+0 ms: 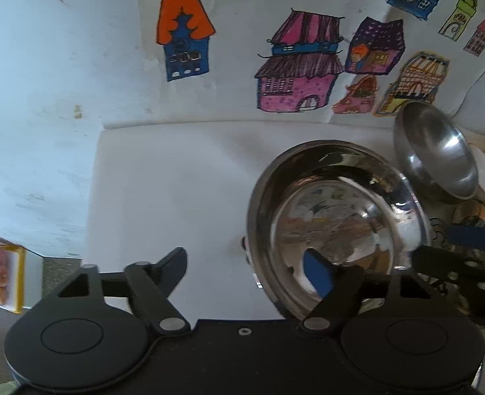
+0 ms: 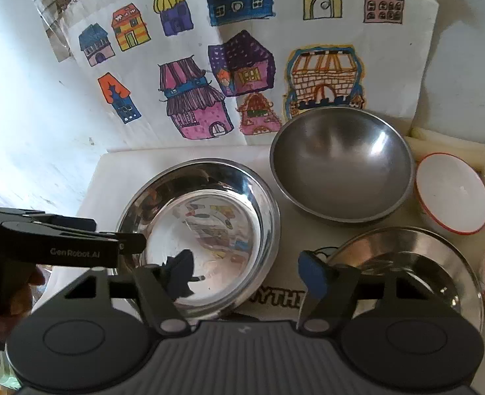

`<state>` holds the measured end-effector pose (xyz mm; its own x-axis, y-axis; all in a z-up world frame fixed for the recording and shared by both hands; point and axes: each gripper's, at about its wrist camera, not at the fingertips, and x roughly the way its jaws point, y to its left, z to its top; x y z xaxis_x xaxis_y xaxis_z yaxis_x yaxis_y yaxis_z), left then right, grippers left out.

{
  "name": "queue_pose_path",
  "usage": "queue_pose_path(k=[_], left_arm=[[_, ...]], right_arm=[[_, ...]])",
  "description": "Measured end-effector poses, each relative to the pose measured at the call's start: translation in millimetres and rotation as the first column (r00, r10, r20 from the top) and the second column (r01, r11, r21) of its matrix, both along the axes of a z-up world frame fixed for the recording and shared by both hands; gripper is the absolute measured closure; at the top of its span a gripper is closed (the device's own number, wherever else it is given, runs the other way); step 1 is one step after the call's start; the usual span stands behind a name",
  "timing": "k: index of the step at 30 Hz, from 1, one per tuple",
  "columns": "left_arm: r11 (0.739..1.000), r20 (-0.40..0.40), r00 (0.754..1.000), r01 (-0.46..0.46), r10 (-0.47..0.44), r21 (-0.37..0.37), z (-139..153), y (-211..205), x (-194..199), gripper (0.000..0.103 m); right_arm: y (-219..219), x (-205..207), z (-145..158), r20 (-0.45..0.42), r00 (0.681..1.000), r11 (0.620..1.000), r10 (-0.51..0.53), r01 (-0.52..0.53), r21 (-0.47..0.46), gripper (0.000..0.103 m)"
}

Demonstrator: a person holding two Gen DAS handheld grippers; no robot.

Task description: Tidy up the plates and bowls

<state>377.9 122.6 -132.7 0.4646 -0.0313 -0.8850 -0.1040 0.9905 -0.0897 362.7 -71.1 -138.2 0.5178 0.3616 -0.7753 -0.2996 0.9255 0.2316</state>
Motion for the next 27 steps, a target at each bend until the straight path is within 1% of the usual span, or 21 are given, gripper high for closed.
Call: queue_pose_path(k=[3,5,6,7,8,9,10,11,13,15,16,17,18,27], left_arm=[[1.0,0.0,1.0,0.007,-0.007,-0.028,-1,0,2,0.04],[0.999,-0.005,1.0,0.007,-0.007,-0.045,-2,0,4,0.053],[0.999,-0.007,1.0,0.005,-0.005,-0.051,-2,0,5,0.055],[0.998,-0.009,1.0,0.002,-0.003,-0.057,-3,0,6,0.06],[0.998,-0.01,1.0,0.001,-0.002,-0.063,-4,1,6,0.064],[0.998,-0.01,1.0,0.002,-0.002,-0.069,-4,2,6,0.066],[0.997,-0.012,1.0,0.003,-0.003,-0.075,-5,3,6,0.069],[0.997,-0.012,1.0,0.004,-0.005,-0.083,-5,3,6,0.074],[0.996,-0.012,1.0,0.002,-0.003,-0.086,-5,3,6,0.077],[0.997,-0.013,1.0,-0.003,0.002,-0.078,-6,3,6,0.082],[0.997,-0.013,1.0,-0.006,0.005,-0.077,-6,4,6,0.084],[0.997,-0.013,1.0,-0.008,0.007,-0.078,-6,5,5,0.085],[0.997,-0.015,1.0,-0.008,0.007,-0.079,-5,5,5,0.086],[0.998,0.001,1.0,-0.002,0.003,-0.06,5,6,-5,0.087]], right_arm=[[2,6,-5,-0.026,1.0,1.0,-0.011,0.011,0.006,0.041],[2,9,-7,-0.039,0.999,1.0,-0.02,0.021,0.014,0.044],[2,10,-9,-0.045,0.999,1.0,-0.025,0.025,0.015,0.047],[2,11,-10,-0.049,0.998,0.999,-0.029,0.03,0.015,0.049],[2,11,-10,-0.052,0.998,0.999,-0.033,0.034,0.014,0.053],[2,12,-11,-0.056,0.998,0.999,-0.035,0.036,0.014,0.057],[3,12,-12,-0.059,0.997,0.999,-0.04,0.041,0.011,0.059],[2,13,-12,-0.06,0.997,0.999,-0.044,0.045,0.008,0.063],[0,12,-14,-0.065,0.996,0.998,-0.057,0.057,0.003,0.07],[-2,13,-15,-0.07,0.995,0.998,-0.068,0.068,0.001,0.08],[-4,13,-15,-0.071,0.995,0.997,-0.071,0.071,-0.002,0.083],[-5,13,-16,-0.07,0.995,0.997,-0.073,0.073,-0.006,0.088],[-5,14,-15,-0.07,0.995,0.997,-0.075,0.074,-0.009,0.091],[-3,3,-7,-0.045,0.998,0.999,-0.046,0.046,0.001,0.091]])
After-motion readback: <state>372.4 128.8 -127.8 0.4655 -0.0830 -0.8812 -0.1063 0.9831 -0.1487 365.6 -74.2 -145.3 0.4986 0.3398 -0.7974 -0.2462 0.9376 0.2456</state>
